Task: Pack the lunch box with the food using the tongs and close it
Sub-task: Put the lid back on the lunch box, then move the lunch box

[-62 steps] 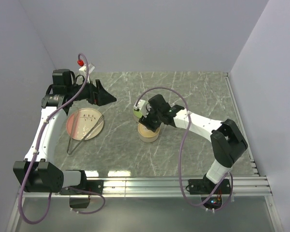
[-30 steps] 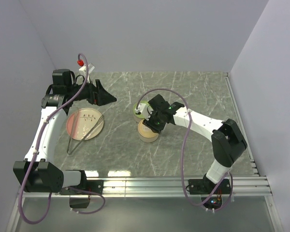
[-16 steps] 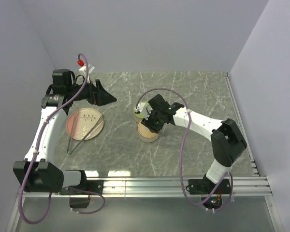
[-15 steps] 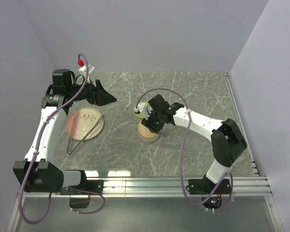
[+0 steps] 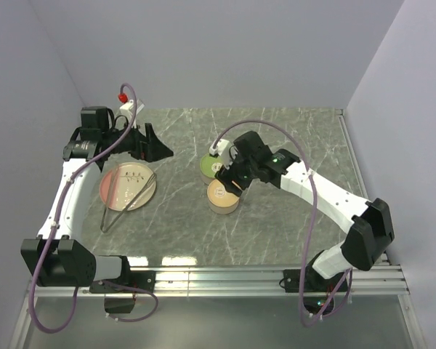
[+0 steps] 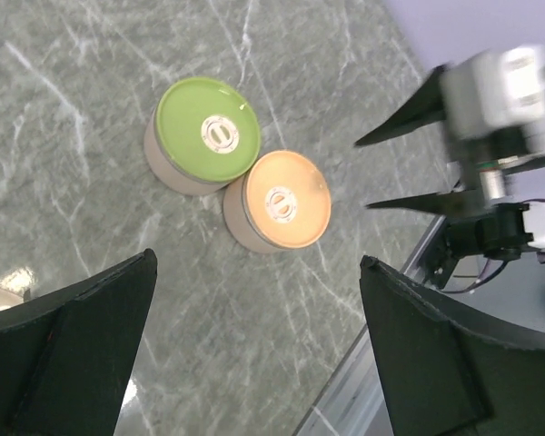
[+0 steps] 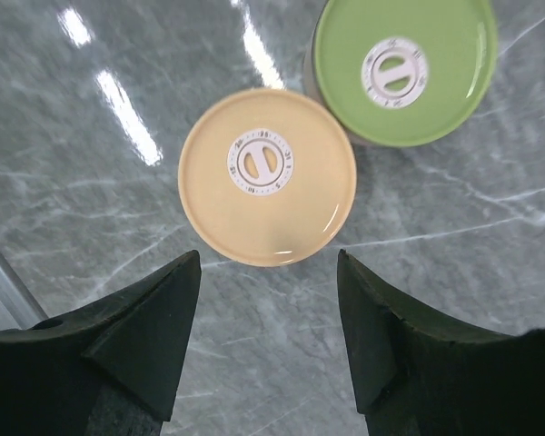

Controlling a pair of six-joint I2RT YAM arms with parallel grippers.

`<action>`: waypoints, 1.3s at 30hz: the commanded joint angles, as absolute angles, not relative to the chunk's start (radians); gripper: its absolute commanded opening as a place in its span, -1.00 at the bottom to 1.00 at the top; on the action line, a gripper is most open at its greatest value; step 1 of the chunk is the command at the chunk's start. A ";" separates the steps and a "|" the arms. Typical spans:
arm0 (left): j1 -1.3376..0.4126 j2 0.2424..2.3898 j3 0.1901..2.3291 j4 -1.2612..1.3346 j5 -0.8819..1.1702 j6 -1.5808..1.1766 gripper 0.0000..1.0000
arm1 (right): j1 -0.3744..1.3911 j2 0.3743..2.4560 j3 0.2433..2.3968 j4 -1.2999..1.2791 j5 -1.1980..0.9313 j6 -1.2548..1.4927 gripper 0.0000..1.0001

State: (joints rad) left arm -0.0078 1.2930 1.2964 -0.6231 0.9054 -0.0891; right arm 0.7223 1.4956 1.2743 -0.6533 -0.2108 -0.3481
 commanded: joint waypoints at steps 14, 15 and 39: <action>-0.402 1.347 1.069 -0.737 0.385 0.499 0.51 | 0.467 1.471 1.348 -0.787 -0.314 -0.180 0.48; -0.446 1.354 1.043 -0.686 0.380 0.486 0.49 | 0.409 1.463 1.330 -0.788 -0.324 -0.167 0.49; -0.724 1.905 1.409 -0.310 0.299 0.034 0.34 | -0.032 1.242 0.986 -0.572 -0.498 0.163 0.52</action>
State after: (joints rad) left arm -0.7113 1.8553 1.3079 -0.3664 0.3374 0.1425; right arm -0.0235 1.2480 1.0012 -0.6350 -0.4553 0.1310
